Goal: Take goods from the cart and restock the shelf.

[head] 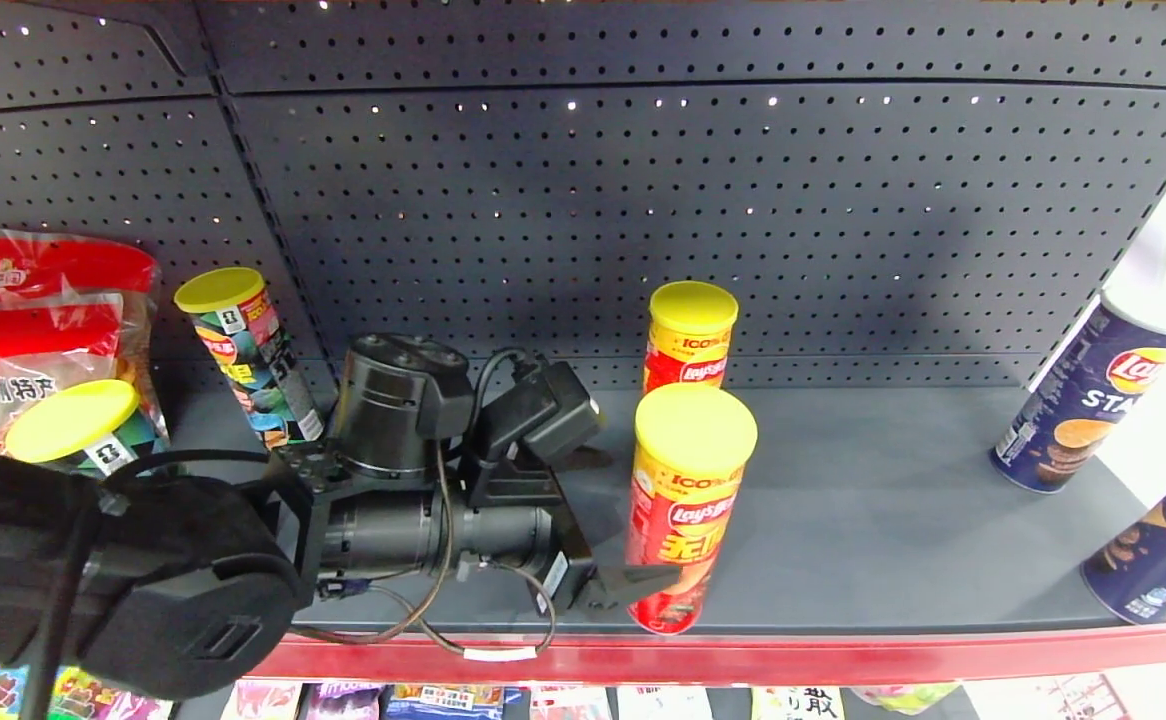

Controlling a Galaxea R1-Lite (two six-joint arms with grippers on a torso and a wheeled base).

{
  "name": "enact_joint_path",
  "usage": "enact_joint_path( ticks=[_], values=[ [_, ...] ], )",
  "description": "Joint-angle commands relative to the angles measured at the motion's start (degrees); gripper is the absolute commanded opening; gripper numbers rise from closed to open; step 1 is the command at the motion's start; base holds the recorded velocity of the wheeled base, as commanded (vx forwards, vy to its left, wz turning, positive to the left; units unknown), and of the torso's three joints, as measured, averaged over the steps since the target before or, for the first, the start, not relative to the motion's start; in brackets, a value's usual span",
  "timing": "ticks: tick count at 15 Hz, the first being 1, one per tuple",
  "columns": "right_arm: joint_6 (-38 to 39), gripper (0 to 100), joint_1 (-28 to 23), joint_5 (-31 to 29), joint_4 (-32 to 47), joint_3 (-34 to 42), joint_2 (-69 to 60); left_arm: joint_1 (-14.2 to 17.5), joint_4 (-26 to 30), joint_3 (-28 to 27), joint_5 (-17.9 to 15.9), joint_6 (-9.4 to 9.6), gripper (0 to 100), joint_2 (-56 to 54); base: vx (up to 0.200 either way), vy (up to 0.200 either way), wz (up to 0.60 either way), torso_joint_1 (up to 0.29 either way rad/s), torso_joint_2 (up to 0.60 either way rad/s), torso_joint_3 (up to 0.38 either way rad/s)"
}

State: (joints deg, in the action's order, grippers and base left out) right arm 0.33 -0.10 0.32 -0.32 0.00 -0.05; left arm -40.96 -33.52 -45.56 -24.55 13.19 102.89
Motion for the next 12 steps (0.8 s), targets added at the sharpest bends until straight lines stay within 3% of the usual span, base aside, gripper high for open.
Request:
enact_joint_path(
  ticks=[1, 5, 12],
  values=[
    [0.0, 100, 0.0, 0.0, 0.0, 0.0, 0.0, -0.5, -0.1, 0.8, -0.1, 0.08, 100, -1.4, 0.000, 0.000, 0.00, 0.000, 0.00, 0.000],
    [0.0, 100, 0.0, 0.0, 0.0, 0.0, 0.0, -1.1, -0.1, 0.6, 0.1, 1.75, 100, -1.2, 0.000, 0.000, 0.00, 0.000, 0.00, 0.000],
    [0.0, 100, 0.0, 0.0, 0.0, 0.0, 0.0, -1.3, -0.1, -3.0, 0.3, 1.84, 100, 2.7, 0.000, 0.000, 0.00, 0.000, 0.00, 0.000]
  ],
)
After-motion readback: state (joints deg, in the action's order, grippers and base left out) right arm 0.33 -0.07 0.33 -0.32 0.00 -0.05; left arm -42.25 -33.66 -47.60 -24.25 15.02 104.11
